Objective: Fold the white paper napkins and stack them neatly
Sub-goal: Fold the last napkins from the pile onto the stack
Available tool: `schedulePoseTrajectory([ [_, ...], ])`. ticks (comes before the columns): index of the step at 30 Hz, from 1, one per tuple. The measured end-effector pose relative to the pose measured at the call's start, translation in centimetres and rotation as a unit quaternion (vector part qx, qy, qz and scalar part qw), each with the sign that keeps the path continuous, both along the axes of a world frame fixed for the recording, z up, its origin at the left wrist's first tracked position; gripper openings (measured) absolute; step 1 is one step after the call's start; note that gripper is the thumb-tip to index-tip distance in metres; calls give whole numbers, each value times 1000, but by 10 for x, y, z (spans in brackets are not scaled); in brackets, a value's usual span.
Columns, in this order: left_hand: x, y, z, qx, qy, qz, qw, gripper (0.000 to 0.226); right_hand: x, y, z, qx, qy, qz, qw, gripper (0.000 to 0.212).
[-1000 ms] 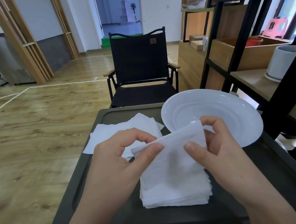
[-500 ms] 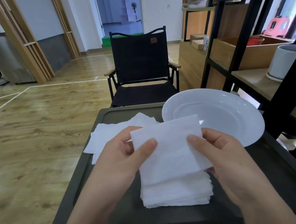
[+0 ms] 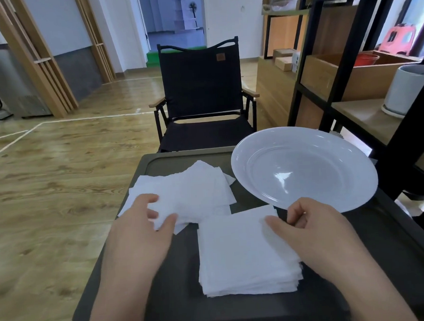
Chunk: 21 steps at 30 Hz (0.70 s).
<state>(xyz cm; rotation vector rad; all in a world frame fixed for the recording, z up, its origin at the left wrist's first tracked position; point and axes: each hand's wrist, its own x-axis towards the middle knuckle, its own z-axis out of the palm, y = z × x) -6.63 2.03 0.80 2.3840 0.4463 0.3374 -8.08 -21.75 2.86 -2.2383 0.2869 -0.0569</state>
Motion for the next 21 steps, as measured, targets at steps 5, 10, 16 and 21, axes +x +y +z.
schedulePoseTrajectory([
  [5,10,3,-26,110,7,-123,986,75,2,-3,6,46,-76,-50,995,34],
  [10,16,-3,-29,151,0,-134,979,63,2,-1,7,76,-87,-41,992,30],
  [16,15,-6,-31,178,-20,-122,976,43,3,-1,6,84,-89,-33,992,28],
  [21,17,-13,-26,177,-38,-90,979,32,3,0,4,91,-97,-19,991,28],
])
